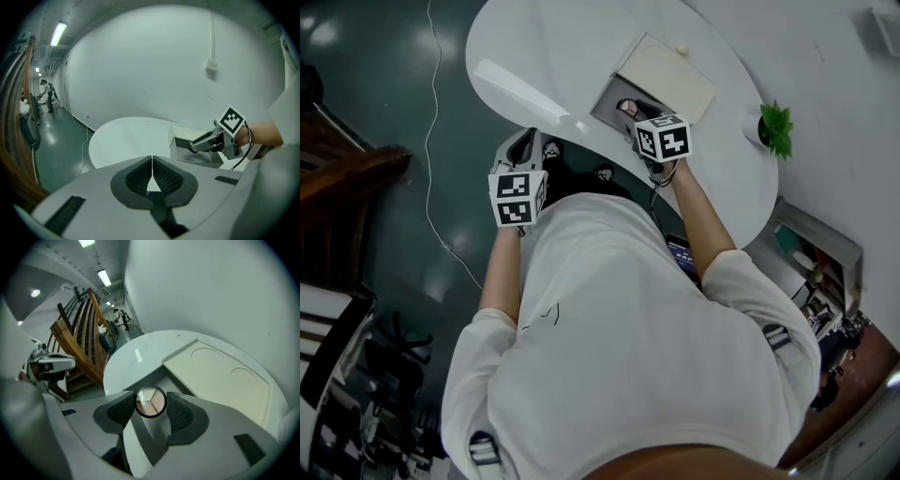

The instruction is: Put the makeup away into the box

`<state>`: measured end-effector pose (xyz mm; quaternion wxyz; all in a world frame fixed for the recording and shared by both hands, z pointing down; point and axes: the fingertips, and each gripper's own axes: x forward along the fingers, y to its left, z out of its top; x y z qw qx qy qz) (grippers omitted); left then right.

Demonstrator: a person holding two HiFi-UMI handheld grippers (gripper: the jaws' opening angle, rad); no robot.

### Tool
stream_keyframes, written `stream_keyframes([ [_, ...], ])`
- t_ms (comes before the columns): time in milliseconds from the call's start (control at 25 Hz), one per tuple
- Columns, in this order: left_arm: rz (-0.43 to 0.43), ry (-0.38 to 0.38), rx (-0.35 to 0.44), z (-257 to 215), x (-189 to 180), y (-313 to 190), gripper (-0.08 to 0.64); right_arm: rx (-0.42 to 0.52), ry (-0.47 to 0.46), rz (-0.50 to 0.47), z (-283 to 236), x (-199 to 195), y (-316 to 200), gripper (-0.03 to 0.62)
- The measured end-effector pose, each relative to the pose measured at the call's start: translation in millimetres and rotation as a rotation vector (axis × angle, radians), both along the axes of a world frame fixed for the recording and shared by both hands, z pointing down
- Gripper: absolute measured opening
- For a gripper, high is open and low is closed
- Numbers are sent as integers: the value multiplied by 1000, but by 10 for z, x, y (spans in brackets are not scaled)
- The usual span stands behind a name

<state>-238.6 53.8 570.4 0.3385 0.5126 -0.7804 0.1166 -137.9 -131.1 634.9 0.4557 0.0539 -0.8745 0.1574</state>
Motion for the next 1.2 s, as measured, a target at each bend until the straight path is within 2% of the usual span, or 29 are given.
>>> stream_keyframes([
  [200,-58,-2,-15,4,-29,173,23,43,90,-104,274,-44,32,212],
  [440,-93,-4,-17,4,-59,226,23,36,158,-156,497,-55,-12,212],
  [680,-96,-5,-14,-32,-42,181,23,45,187,-189,452,-84,2,212],
  [880,-58,8,-10,-26,47,28,23,43,183,-197,463,-102,-5,215],
  [1080,5,18,-4,-32,120,-147,23,31,141,-159,442,-114,-33,227],
  [1120,24,16,-1,-44,129,-195,23,37,127,-141,400,-108,-56,216],
  [1200,65,13,7,-71,142,-303,23,75,94,-95,244,-92,-128,144],
])
